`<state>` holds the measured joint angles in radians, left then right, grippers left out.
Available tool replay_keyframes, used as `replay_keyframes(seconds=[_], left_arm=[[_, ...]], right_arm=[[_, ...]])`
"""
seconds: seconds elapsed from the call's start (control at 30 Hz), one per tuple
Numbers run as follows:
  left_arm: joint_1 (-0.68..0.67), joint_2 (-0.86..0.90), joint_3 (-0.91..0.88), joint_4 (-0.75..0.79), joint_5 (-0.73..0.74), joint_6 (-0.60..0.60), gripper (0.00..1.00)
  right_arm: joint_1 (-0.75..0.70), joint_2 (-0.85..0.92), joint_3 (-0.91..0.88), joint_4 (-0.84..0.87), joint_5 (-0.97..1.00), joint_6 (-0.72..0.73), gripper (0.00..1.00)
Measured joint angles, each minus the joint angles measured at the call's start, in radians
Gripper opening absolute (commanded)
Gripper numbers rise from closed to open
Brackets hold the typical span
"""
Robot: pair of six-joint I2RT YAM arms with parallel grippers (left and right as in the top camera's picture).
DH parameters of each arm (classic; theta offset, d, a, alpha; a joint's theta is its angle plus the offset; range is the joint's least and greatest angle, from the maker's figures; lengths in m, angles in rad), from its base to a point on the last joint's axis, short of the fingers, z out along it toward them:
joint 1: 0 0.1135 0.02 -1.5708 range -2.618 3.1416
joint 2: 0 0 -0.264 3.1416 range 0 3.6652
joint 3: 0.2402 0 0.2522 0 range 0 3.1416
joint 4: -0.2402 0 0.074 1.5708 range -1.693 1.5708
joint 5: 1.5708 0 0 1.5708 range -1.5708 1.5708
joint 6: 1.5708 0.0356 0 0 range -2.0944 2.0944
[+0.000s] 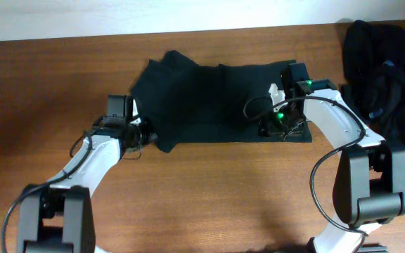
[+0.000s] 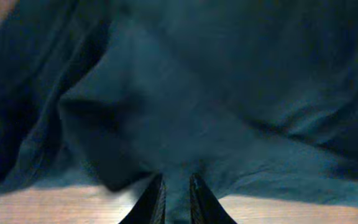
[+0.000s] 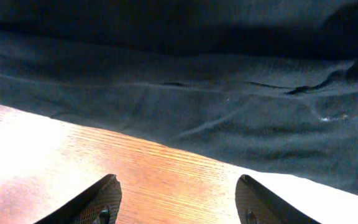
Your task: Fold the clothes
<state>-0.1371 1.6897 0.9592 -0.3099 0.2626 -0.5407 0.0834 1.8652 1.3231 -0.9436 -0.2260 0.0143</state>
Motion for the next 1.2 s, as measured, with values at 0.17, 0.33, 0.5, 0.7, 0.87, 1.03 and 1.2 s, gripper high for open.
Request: replay_keyframes(seconds=[0.17, 0.33, 0.5, 0.7, 0.87, 1.03, 1.2], left_arm=[[0.000, -0.018, 0.000, 0.068, 0.004, -0.014, 0.16], [0.000, -0.018, 0.000, 0.039, 0.033, -0.026, 0.15], [0.000, -0.023, 0.000, -0.135, 0.032, -0.033, 0.36], [0.000, -0.058, -0.002, -0.267, -0.060, -0.046, 0.67], [0.000, -0.065, -0.002, -0.269, -0.127, -0.051, 0.78], [0.000, -0.060, -0.008, -0.216, -0.175, -0.047, 0.73], [0.000, -0.006, -0.011, -0.145, -0.177, -0.040, 0.52]], right_arm=[[0.000, 0.000, 0.000, -0.002, 0.000, 0.000, 0.64], [0.000, 0.000, 0.000, -0.017, 0.000, 0.000, 0.64], [0.000, 0.000, 0.000, -0.032, 0.005, 0.000, 0.65], [0.000, 0.000, 0.000, -0.047, 0.027, -0.001, 0.68], [0.000, 0.000, 0.000, -0.043, 0.034, 0.000, 0.69], [0.000, 0.000, 0.000, -0.032, 0.039, 0.000, 0.69], [0.000, 0.000, 0.000, -0.026, 0.042, 0.000, 0.69]])
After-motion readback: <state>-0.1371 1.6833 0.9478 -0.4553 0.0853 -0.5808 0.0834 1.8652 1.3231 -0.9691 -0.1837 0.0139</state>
